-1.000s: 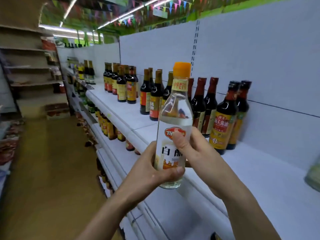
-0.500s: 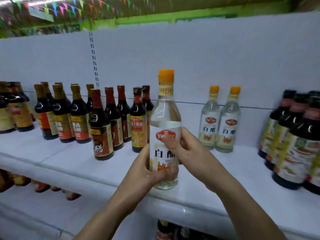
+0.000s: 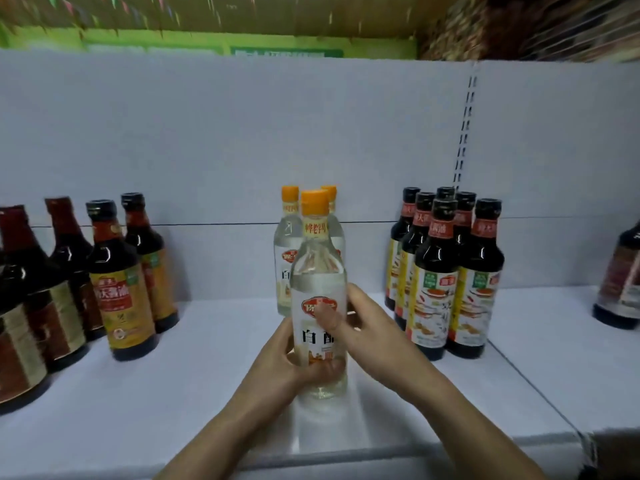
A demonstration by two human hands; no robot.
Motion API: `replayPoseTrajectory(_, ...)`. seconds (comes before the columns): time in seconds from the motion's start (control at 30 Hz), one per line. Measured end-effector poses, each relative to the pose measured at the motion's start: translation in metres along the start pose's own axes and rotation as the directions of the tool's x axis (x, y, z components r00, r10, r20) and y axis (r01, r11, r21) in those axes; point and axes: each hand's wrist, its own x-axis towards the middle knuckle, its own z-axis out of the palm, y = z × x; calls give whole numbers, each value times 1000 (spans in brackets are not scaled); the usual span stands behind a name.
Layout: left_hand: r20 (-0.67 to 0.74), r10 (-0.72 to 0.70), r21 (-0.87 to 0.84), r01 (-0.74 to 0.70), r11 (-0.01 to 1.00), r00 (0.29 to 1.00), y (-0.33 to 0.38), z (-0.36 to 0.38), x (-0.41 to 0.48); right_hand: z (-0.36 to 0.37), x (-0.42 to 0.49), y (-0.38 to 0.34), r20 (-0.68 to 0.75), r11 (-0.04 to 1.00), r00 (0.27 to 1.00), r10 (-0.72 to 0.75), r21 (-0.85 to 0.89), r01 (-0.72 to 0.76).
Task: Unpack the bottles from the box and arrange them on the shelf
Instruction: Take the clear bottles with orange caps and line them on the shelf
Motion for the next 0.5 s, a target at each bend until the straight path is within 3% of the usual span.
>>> replayPoseTrajectory(0.5,-26,-50,38,51,998,998,-2,-11,58,-7,62,29,48,999,999,5,51,-7)
